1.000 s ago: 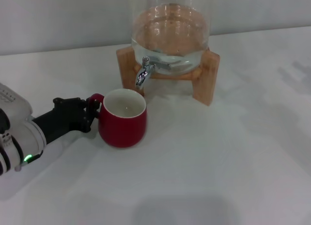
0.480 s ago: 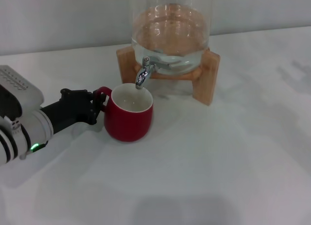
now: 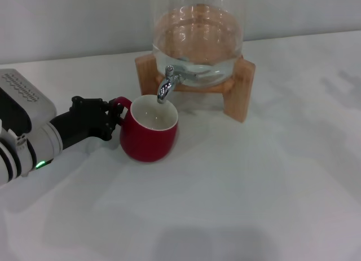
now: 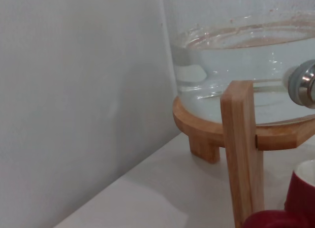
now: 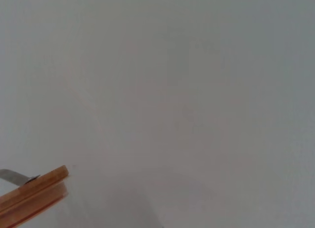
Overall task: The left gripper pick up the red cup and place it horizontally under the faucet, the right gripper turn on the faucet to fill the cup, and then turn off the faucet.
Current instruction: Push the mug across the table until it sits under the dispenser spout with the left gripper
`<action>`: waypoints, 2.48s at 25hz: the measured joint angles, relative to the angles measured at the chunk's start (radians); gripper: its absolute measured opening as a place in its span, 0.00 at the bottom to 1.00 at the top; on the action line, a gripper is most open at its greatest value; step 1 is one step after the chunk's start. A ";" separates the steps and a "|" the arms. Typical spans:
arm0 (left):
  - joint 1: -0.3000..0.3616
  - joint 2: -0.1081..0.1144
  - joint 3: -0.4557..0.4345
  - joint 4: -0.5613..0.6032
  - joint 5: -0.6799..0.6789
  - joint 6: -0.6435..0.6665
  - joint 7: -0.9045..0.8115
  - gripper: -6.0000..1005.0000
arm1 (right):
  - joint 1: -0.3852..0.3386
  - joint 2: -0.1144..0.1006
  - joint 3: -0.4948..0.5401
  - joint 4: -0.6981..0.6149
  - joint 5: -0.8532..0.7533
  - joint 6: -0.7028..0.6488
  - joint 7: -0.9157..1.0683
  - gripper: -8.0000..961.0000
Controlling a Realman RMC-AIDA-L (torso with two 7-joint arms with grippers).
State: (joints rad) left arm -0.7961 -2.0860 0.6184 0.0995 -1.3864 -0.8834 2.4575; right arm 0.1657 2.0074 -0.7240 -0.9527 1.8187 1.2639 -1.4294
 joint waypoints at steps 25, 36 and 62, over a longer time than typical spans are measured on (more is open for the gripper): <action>-0.035 -0.002 -0.001 -0.008 -0.046 -0.003 0.046 0.13 | 0.001 0.001 0.000 0.020 0.014 0.003 -0.020 0.69; -0.065 -0.002 0.027 -0.011 0.003 -0.005 -0.040 0.13 | 0.002 0.001 0.002 0.020 0.014 0.003 -0.019 0.69; -0.053 -0.003 0.029 -0.003 -0.001 0.000 -0.038 0.14 | 0.003 -0.001 0.007 0.022 0.014 0.003 -0.017 0.69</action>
State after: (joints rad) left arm -0.8495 -2.0893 0.6474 0.0962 -1.3877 -0.8835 2.4190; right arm 0.1688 2.0064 -0.7167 -0.9309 1.8329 1.2670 -1.4464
